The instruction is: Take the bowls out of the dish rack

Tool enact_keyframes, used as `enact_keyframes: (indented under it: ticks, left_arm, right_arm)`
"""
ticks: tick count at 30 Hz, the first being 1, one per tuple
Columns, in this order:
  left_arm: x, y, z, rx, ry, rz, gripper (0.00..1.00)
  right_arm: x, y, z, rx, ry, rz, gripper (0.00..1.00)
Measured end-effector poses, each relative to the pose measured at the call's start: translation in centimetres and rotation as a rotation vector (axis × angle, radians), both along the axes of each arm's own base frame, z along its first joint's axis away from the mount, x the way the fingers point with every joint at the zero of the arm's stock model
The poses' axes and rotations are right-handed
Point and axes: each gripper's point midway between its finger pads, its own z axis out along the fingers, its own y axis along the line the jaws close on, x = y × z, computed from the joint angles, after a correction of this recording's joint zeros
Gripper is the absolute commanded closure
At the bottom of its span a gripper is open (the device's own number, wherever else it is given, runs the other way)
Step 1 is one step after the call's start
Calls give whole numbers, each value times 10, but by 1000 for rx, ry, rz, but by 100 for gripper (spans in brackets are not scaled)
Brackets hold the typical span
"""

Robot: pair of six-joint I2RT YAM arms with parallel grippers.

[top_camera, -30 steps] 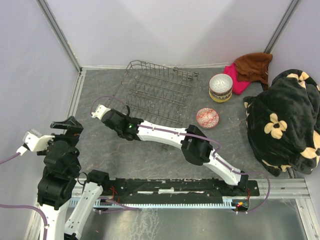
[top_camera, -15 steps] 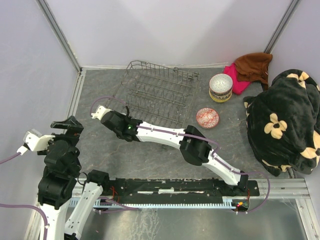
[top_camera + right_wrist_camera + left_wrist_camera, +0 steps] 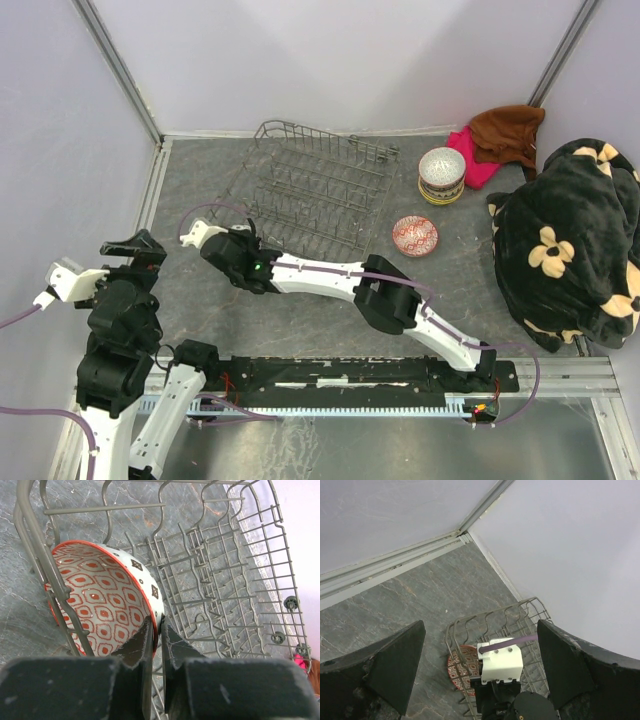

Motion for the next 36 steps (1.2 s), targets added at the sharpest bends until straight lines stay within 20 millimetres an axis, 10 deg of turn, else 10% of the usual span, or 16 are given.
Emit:
enact_keyframes:
  ticks: [36]
  left_arm:
    - [1,3,-4,5,8,20,1]
  right_arm:
    - [-6,-7,82,112,-301,-116,99]
